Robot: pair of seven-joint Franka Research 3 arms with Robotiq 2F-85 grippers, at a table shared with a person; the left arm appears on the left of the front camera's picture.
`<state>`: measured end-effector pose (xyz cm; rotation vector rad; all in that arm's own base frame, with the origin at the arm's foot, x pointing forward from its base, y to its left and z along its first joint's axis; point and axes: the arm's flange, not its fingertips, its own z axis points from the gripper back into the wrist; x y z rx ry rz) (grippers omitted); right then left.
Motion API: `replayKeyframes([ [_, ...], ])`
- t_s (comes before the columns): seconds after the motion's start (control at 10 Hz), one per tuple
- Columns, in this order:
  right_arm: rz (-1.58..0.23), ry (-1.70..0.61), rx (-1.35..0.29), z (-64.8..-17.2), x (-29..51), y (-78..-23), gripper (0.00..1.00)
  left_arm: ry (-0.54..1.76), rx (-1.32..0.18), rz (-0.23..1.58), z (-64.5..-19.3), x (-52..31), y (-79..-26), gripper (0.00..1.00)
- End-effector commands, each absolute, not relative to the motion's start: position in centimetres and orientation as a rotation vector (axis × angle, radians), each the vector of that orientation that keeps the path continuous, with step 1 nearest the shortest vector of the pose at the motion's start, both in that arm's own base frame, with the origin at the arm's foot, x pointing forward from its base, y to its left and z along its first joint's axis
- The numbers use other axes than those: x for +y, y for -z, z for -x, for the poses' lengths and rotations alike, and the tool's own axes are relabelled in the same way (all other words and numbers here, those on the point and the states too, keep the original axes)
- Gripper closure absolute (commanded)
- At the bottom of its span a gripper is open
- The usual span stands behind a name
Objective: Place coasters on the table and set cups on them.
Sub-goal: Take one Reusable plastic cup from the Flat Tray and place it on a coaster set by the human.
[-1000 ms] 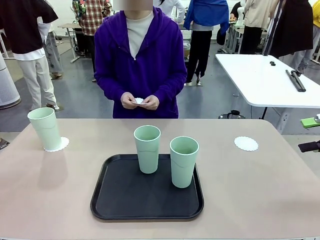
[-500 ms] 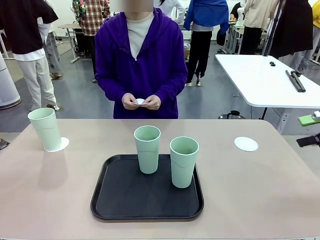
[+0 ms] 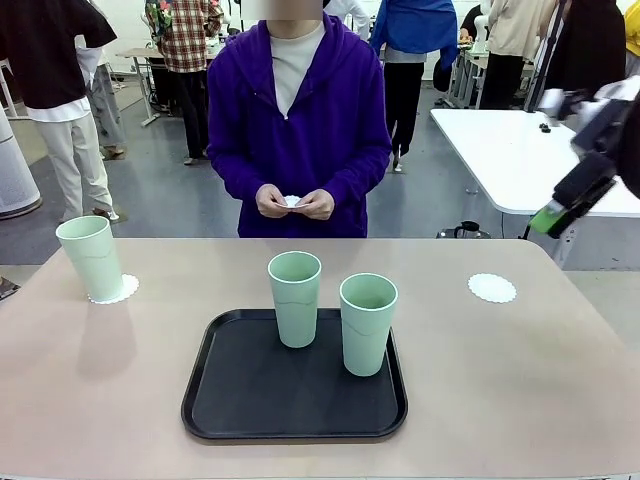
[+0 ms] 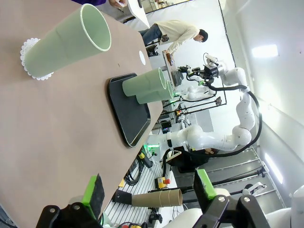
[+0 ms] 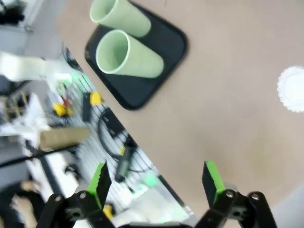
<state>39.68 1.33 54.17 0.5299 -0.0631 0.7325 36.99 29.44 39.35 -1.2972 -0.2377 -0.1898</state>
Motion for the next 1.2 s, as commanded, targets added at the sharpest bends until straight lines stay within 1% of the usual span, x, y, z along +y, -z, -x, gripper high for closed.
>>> replayKeyframes([
  [0.0, -0.298, -0.939, -0.021, -40.5, 5.4, -52.5, 0.0, 0.184, -0.237, 1.288, -36.9, 29.5, -39.5, 0.0],
  [0.2, -0.237, -1.048, 0.067, -40.3, 10.2, -50.1, 0.0, 0.184, -0.237, 1.288, -36.9, 29.5, -39.5, 0.0],
  [0.4, -0.181, -1.152, 0.022, -39.5, 14.5, -48.9, 0.0, 0.184, -0.237, 1.288, -36.9, 29.5, -39.5, 0.0],
  [0.5, -0.228, -1.173, -0.021, -39.0, 15.3, -48.7, 0.0, 0.184, -0.237, 1.288, -36.9, 29.5, -39.5, 0.0],
  [0.6, -0.212, -1.118, 0.069, -39.6, 14.5, -49.6, 0.0, 0.184, -0.237, 1.288, -36.9, 29.5, -39.5, 0.0],
  [0.9, -0.212, -1.118, 0.069, -39.6, 14.5, -49.6, 0.0, 0.184, -0.237, 1.288, -36.9, 29.5, -39.5, 0.0],
  [1.0, -0.216, -1.13, 0.052, -39.5, 15.0, -49.1, 0.0, 0.184, -0.237, 1.288, -36.9, 29.5, -39.5, 0.0],
  [1.1, -0.355, -1.263, -0.187, -39.5, 12.6, -48.1, 0.0, 0.184, -0.237, 1.288, -36.9, 29.5, -39.5, 0.0],
])
